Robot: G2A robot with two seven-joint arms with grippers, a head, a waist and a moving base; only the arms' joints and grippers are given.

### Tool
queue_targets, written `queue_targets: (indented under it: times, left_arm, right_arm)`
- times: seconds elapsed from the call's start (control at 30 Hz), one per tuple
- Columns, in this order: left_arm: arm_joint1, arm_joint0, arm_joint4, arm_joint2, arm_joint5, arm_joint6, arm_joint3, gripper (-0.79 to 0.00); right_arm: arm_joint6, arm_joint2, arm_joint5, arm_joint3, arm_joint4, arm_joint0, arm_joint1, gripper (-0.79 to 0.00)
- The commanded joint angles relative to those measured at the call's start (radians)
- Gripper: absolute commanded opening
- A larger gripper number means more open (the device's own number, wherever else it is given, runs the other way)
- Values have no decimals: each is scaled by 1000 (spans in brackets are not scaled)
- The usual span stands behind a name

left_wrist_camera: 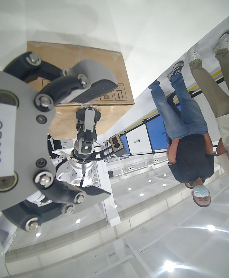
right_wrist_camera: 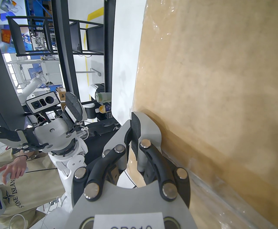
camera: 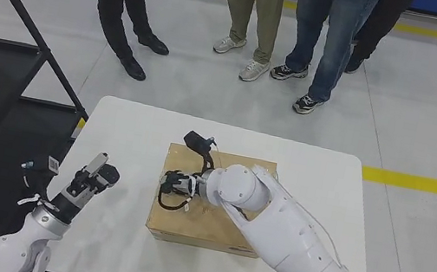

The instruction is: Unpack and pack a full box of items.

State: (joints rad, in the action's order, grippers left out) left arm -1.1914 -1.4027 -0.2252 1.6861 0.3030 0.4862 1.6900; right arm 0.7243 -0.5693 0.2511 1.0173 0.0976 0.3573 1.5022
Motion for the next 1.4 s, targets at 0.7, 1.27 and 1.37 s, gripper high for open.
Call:
queue_targets:
  times: [0.7,1.27,1.37]
  left_arm:
    - [5,36,21,-37,-21,11,-2,0]
    - [10,69,38,-60,-45,19,-5,0]
    - [11,75,42,-65,-48,20,-6,0]
  right_arm:
    - [64,-296,163,359,-271,255,-153,-785]
    - [116,-444,248,472,-373,363,-206,-785]
    - [127,-471,259,498,-390,387,-216,-785]
